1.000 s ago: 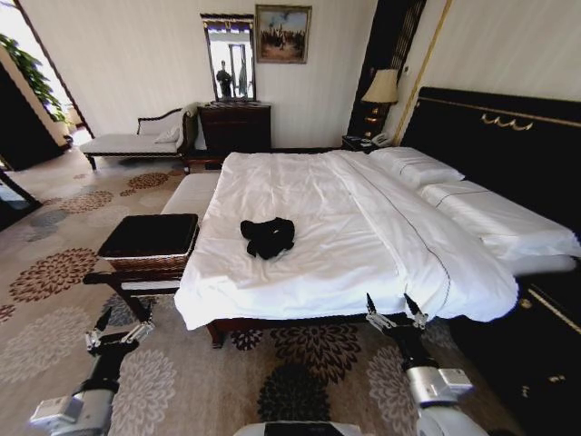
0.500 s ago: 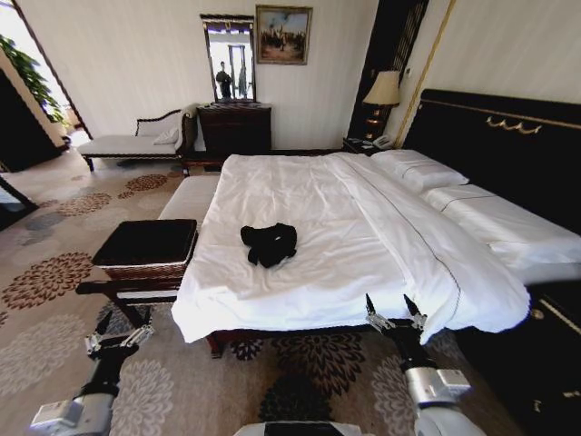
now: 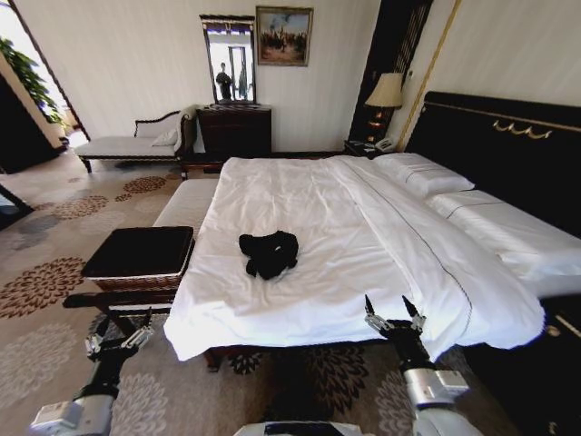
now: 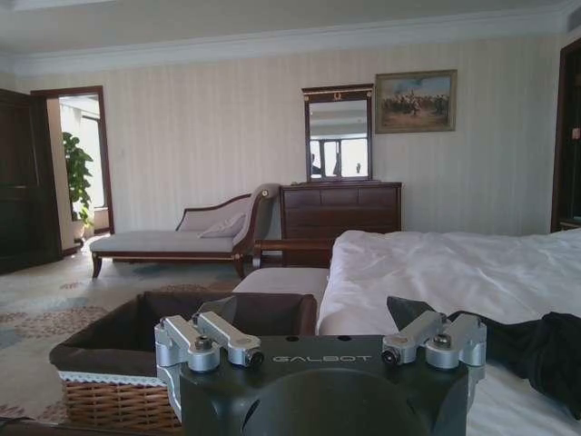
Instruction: Fold the clothes on the bed and place them into the basket.
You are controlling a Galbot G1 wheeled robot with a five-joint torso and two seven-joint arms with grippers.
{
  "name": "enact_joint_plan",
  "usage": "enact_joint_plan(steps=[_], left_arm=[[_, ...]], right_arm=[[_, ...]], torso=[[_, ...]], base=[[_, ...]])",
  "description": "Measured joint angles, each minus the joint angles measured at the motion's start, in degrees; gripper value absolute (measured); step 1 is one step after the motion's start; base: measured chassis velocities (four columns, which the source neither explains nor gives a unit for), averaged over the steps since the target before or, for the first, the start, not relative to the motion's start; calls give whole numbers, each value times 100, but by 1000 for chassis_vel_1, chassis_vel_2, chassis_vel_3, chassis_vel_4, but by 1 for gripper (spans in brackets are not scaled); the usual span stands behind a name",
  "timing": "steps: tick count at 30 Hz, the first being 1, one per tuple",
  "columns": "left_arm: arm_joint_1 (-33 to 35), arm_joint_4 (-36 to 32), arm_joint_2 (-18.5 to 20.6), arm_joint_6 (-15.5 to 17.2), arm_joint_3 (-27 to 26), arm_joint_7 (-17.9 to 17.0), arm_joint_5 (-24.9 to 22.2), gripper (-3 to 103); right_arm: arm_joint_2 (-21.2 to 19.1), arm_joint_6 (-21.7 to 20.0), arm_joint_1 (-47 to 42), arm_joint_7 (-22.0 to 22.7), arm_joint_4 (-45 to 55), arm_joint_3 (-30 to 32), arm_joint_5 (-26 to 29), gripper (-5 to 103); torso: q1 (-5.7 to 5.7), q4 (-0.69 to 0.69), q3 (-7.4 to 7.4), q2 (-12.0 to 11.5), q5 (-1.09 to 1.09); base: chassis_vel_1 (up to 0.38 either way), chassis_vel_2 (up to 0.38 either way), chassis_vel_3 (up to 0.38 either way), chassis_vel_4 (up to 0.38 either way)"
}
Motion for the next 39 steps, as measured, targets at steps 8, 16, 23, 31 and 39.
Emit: enact_joint_plan(steps=[8,16,23,31,39], left_arm=[[7,1,-20,0,54,5,1,92],[3,26,-25,0,74,5,20,92],[6,46,-39,-1,130,5,43,92],[-27,64,-16,7,167,4,51,92],[-31,121,-41,17,238,4,83,92]], right_arm=[[2,9,3,1,-31,-6,-17,100],[0,26,6,23,-59,6,-135,100],[4,32,-5,32,-64,-3,-152,100],[7,33,1,39,-82,-7,-149,100],[19,38,10,47,-127,-24,-173,100]], torso=[[1,-1,1,-1,1],[0,-1,0,-1,-1],[-2,0,-1,-1,0],[-1,-1,0,-1,1],[-1,-1,0,-1,0]], base=[[-252,34,228,-55],[-115,73,108,-84],[-46,70,47,-75],[-69,56,74,-58],[-70,70,69,-66]])
